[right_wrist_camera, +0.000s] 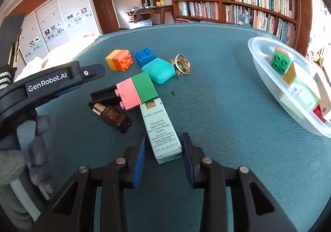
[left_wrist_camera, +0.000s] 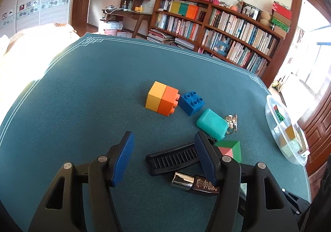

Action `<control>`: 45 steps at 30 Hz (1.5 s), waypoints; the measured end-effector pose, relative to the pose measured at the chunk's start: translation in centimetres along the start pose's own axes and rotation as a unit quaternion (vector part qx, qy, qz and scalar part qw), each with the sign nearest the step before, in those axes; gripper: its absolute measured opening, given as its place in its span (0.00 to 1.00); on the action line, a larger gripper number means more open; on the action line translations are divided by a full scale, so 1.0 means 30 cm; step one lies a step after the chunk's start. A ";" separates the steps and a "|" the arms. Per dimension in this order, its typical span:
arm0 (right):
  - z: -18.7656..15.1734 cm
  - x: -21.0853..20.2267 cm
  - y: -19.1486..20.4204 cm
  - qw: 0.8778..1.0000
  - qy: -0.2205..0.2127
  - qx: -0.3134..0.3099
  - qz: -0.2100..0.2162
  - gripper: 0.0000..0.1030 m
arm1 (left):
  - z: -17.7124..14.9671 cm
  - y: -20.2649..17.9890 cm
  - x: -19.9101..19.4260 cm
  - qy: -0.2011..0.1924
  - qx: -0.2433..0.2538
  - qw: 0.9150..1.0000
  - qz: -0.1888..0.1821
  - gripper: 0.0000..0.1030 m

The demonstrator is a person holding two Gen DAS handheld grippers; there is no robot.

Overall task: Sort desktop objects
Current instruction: 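Grasp the Estee Lauder box with the right tool while the left tool grasps the black comb, then carry the Estee Lauder box and black comb into the bowl and open both tools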

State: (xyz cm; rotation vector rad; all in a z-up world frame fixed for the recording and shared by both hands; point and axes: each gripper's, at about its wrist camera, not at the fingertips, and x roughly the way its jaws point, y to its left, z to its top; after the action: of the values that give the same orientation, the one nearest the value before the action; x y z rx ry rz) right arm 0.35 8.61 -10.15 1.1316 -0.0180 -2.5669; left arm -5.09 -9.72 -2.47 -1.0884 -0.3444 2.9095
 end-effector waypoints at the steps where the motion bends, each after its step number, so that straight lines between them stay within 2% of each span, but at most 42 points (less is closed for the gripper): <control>1: 0.002 0.005 0.009 1.000 0.002 -0.008 0.004 0.37 | -0.004 -0.012 0.005 0.002 0.010 1.000 -0.001 0.62; 6: 0.000 0.002 0.008 1.000 0.002 -0.010 -0.017 0.31 | -0.020 -0.053 0.010 0.004 0.042 0.999 -0.009 0.62; 14: -0.005 -0.028 -0.120 0.995 -0.014 0.068 -0.076 0.30 | -0.023 -0.039 0.027 0.017 0.045 0.998 -0.031 0.62; 20: 0.005 -0.024 -0.116 0.995 -0.012 0.066 -0.072 0.30 | -0.047 -0.083 0.067 0.024 0.101 0.995 -0.015 0.62; 27: 0.014 -0.018 -0.144 0.995 -0.015 0.082 -0.052 0.31 | -0.065 -0.126 0.091 0.046 0.143 0.988 -0.040 0.62; 29: 0.017 -0.016 -0.144 0.995 -0.015 0.080 -0.049 0.34 | -0.064 -0.129 0.115 0.059 0.141 0.988 -0.024 0.62; 33: 0.025 -0.014 -0.148 0.996 -0.015 0.081 -0.038 0.40 | -0.061 -0.129 0.127 0.062 0.136 0.989 -0.017 0.62; 35: 0.029 -0.012 -0.147 0.996 -0.015 0.078 -0.036 0.42 | -0.064 -0.138 0.126 0.056 0.139 0.989 0.004 0.48; 36: 0.033 -0.011 -0.146 0.996 -0.015 0.076 -0.035 0.42 | -0.064 -0.131 0.121 0.052 0.139 0.989 0.006 0.34; 37: 0.039 -0.008 -0.146 0.997 -0.015 0.074 -0.034 0.42 | -0.064 -0.130 0.118 0.050 0.138 0.989 0.003 0.28; 40: 0.050 0.004 -0.140 0.998 -0.010 0.056 -0.039 0.41 | -0.072 -0.118 0.093 0.037 0.122 0.992 -0.004 0.28; 42: 0.048 0.004 -0.136 0.997 -0.010 0.049 -0.050 0.28 | -0.069 -0.100 0.060 0.017 0.100 0.995 -0.015 0.28; 45: 0.039 -0.004 -0.135 0.998 -0.013 0.044 -0.037 0.27 | -0.050 -0.060 0.019 -0.008 0.057 0.997 -0.044 0.28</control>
State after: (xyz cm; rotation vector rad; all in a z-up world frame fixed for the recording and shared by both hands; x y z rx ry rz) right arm -1.63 12.33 -9.87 1.1501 -0.0970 -2.6700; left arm -4.65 -7.61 -3.57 -1.0070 -0.2180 2.8225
